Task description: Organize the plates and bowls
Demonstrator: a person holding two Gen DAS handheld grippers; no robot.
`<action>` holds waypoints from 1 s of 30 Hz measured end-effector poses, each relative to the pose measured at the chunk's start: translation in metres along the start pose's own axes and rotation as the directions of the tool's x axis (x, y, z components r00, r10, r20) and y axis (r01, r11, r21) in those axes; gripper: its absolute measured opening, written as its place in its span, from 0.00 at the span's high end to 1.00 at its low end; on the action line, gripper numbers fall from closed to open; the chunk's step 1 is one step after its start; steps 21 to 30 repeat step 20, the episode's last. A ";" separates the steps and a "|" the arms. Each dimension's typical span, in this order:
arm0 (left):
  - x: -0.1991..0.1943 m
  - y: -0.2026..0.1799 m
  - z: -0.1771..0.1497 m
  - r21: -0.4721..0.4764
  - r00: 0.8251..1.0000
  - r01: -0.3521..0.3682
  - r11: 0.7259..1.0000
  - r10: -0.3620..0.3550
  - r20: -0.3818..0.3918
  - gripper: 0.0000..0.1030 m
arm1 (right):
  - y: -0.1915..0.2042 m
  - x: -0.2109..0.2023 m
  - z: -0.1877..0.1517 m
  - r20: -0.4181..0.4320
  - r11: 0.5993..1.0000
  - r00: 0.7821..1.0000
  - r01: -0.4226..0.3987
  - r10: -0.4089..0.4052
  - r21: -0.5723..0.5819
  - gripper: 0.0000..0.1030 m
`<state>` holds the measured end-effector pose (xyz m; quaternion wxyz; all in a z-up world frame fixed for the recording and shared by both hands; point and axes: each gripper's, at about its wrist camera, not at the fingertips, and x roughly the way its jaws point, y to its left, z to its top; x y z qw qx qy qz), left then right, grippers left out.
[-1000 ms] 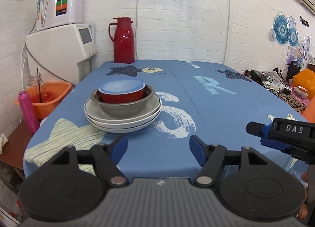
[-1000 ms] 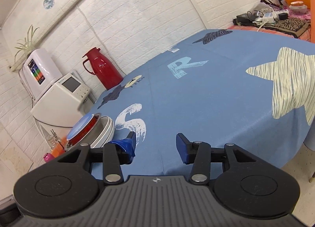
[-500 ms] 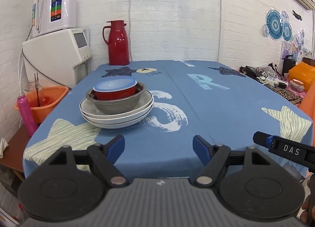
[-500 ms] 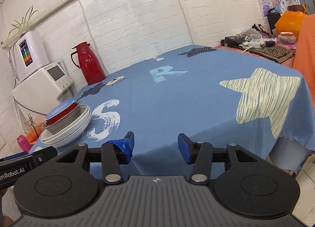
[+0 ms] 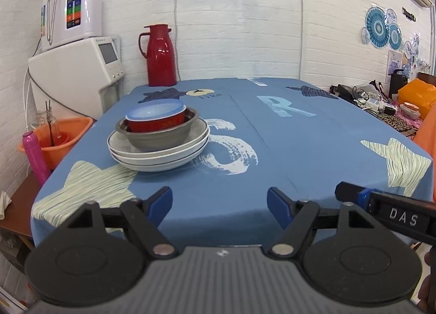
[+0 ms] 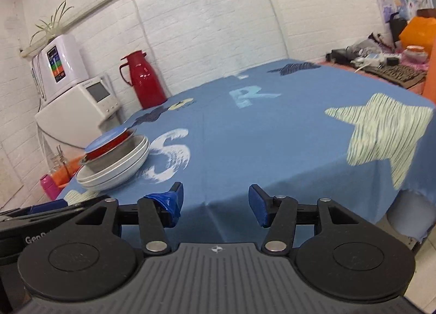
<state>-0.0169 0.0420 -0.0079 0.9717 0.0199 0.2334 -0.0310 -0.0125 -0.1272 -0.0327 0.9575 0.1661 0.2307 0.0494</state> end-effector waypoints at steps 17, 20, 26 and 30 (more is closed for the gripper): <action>0.000 0.004 -0.006 0.016 0.998 -0.064 0.998 0.064 0.028 0.27 | 0.000 0.001 -0.016 -0.041 1.000 0.999 -0.011 0.012 0.016 0.61; 0.001 0.006 -0.005 0.011 0.997 -0.065 0.998 0.065 0.028 0.27 | 0.001 0.001 -0.016 -0.038 1.000 0.999 -0.014 0.014 0.010 0.61; 0.001 0.006 -0.005 0.011 0.997 -0.065 0.998 0.065 0.028 0.27 | 0.001 0.001 -0.016 -0.038 1.000 0.999 -0.014 0.014 0.010 0.61; 0.001 0.006 -0.005 0.011 0.997 -0.065 0.998 0.065 0.028 0.27 | 0.001 0.001 -0.016 -0.038 1.000 0.999 -0.014 0.014 0.010 0.61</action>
